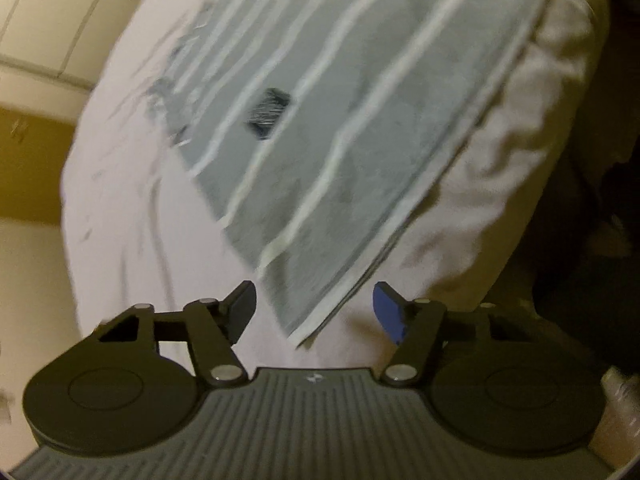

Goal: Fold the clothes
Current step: 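Move both open grippers toward the hem of the narrowed T-shirt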

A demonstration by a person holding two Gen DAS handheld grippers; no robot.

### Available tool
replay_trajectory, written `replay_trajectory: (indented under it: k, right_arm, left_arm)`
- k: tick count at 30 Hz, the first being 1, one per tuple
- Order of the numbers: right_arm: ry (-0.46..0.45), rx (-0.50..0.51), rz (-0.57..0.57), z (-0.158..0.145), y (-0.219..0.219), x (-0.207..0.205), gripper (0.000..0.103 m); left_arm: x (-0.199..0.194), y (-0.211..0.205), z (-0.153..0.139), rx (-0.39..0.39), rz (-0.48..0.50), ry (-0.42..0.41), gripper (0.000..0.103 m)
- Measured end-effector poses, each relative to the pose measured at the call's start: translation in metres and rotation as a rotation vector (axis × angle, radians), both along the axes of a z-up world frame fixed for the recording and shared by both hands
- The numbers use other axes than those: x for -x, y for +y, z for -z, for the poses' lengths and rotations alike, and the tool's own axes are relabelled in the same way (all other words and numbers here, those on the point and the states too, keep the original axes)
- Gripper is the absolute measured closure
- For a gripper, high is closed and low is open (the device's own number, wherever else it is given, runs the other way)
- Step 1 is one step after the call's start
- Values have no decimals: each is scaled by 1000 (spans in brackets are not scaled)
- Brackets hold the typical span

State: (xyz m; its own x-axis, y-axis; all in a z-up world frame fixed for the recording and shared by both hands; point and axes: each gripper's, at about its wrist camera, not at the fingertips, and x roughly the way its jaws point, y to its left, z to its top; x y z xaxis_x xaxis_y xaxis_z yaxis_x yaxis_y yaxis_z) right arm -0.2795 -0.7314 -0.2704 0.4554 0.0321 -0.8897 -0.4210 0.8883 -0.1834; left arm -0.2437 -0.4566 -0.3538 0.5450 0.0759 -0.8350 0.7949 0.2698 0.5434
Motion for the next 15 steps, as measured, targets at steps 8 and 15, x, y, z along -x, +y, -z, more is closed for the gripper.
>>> replay_trajectory:
  k: [8,15]
  right_arm:
    - [14,157,-1,44,34,12,40]
    - [-26,301,-96,77,56,25,40]
  left_arm:
    - [-10,23,45,-21,214,-9,48]
    - [-21,30,46,-9,265,-65,86]
